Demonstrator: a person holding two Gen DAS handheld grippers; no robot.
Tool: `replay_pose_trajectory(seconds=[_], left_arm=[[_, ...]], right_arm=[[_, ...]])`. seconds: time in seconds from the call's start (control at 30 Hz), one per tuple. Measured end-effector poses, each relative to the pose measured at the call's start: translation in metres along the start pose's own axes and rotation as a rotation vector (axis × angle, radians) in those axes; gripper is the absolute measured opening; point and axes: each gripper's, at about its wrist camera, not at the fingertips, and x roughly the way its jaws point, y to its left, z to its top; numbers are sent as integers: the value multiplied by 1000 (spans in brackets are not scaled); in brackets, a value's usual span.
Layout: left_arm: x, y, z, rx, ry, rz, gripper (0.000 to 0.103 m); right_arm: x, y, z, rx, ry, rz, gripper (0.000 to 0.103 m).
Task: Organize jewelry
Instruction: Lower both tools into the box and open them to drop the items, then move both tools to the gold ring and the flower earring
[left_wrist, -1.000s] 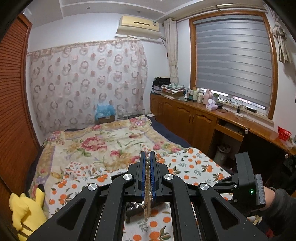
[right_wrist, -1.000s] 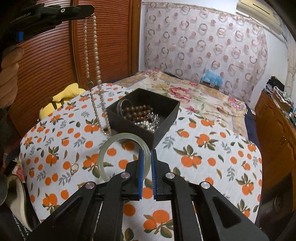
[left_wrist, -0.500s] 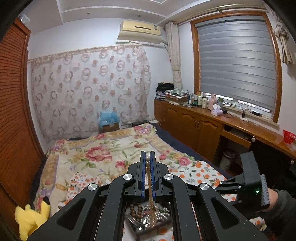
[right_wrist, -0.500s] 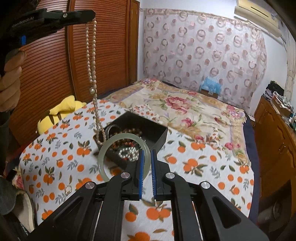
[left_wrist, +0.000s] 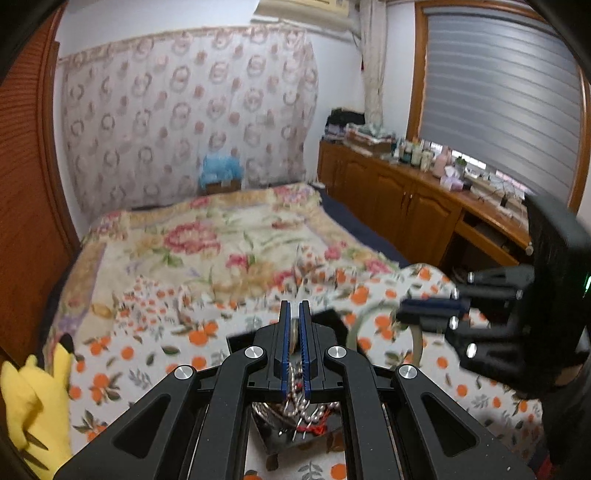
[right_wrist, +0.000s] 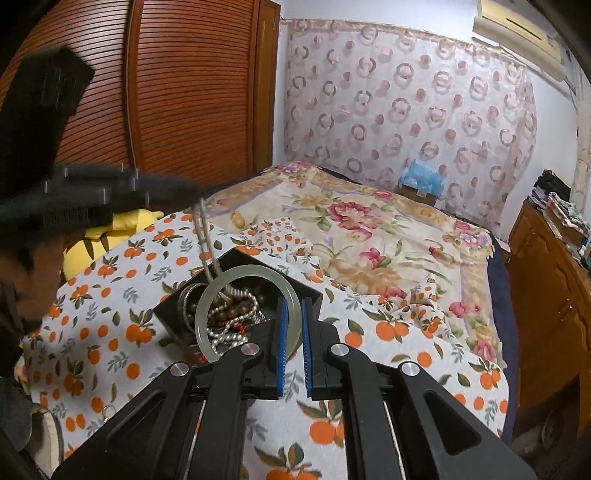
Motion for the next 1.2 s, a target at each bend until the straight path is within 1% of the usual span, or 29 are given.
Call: replay_pose_trajectory(seconds=[0.07, 0.17, 0.2, 0.23, 0.27, 0.33, 0.37, 0.43, 0.5, 0.57, 0.63, 0.8, 0.97, 1.03, 1.13, 1.2], left_arm=[[10, 3, -12, -7, 17, 8, 4], [20, 12, -27, -45, 41, 20, 6], [22, 14, -30, -53, 45, 27, 9], [24, 17, -34, -63, 52, 36, 14], [26, 20, -37, -69, 57, 41, 17], [27, 25, -41, -73, 62, 59, 31], [27, 25, -42, -71, 65, 70, 36], [27, 29, -46, -69, 69, 101, 54], [26, 34, -49, -76, 78, 119, 65], [24, 39, -51, -81, 80, 129, 69], [22, 44, -54, -86, 86, 146, 76], [15, 54, -62, -110, 94, 168, 82], [10, 60, -71, -122, 102, 180, 82], [9, 59, -74, -123, 108, 182, 82], [5, 55, -79, -117, 111, 184, 82], [1, 53, -82, -119, 111, 181, 82]], right_arm=[[7, 0, 0, 2, 1, 3, 9], [18, 1, -1, 11, 8, 6, 9], [22, 2, -1, 19, 13, 10, 9], [25, 2, -1, 24, 16, 13, 9], [29, 5, -1, 23, 19, 15, 9], [34, 7, -1, 22, 23, 18, 9], [37, 7, 0, 23, 25, 19, 9], [44, 9, 2, 23, 32, 19, 9], [53, 11, 3, 15, 41, 21, 9], [61, 14, 4, 0, 53, 19, 9], [69, 16, 5, -14, 68, 14, 9], [88, 22, 6, -25, 97, 22, 9], [97, 26, 3, -26, 120, 36, 9], [96, 27, 3, -26, 113, 31, 10], [90, 26, 2, -9, 99, 52, 10], [87, 26, 1, -8, 97, 50, 11]])
